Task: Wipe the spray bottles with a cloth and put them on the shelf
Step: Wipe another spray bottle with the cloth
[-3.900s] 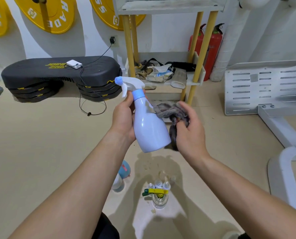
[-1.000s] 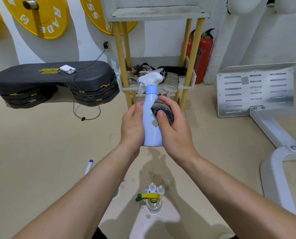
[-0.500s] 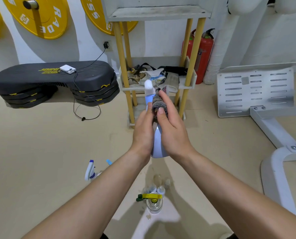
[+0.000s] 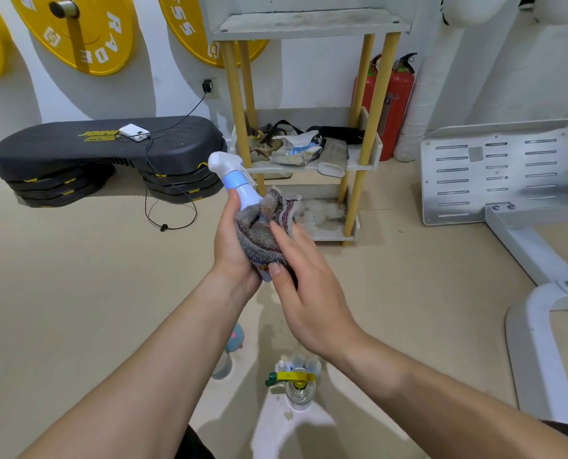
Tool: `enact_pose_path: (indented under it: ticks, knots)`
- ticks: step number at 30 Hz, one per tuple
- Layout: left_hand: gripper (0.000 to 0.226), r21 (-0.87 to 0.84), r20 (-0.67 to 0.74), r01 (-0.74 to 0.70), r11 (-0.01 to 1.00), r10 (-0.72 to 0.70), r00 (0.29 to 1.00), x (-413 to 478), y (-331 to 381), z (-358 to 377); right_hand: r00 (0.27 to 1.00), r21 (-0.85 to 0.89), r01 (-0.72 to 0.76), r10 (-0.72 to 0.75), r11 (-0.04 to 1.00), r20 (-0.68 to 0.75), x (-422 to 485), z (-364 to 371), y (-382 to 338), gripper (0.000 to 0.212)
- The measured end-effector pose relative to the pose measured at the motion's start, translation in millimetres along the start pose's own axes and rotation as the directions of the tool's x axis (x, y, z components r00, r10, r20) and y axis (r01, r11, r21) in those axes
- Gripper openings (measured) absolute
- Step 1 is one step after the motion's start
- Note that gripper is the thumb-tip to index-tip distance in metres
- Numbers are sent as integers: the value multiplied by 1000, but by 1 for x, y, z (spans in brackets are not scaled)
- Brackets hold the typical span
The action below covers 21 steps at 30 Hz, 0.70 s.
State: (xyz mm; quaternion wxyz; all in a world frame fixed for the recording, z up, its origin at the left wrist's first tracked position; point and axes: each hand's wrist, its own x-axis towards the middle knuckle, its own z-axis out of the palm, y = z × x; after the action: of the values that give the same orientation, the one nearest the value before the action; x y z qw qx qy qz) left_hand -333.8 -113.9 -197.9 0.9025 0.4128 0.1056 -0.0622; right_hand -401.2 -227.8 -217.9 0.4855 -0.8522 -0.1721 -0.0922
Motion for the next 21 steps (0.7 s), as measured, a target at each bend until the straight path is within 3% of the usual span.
enact_pose_path:
  ticks: [3,5,9,11,14,17,21]
  knots:
    - [54,58,31,15,998,-16,999,-6,-9,4,997,-99,70,-72,993,-20,5,-4,3,57]
    - [53,103,47,-11,995,7,999,-7,-17,9,998,-78,28,-32,997,-54,11,-8,5,58]
    - [46,225,61,-62,972,50,997,-9,-30,13,976,238,-188,209,953,-65,25,-11,10,56]
    - [46,332,49,-89,939,77,996,-11,-32,12,930,429,-310,364,848,-46,28,-12,12,34]
    - [40,385,79,-85,919,59,995,-12,-28,11,855,550,-423,518,721,-22,30,-18,14,30]
    - [46,323,147,-27,946,-22,989,-14,-21,13,818,581,-303,519,755,-248,37,-24,16,29]
    - [51,273,210,93,957,-154,966,-13,-25,12,808,459,-110,349,881,-475,43,-38,3,35]
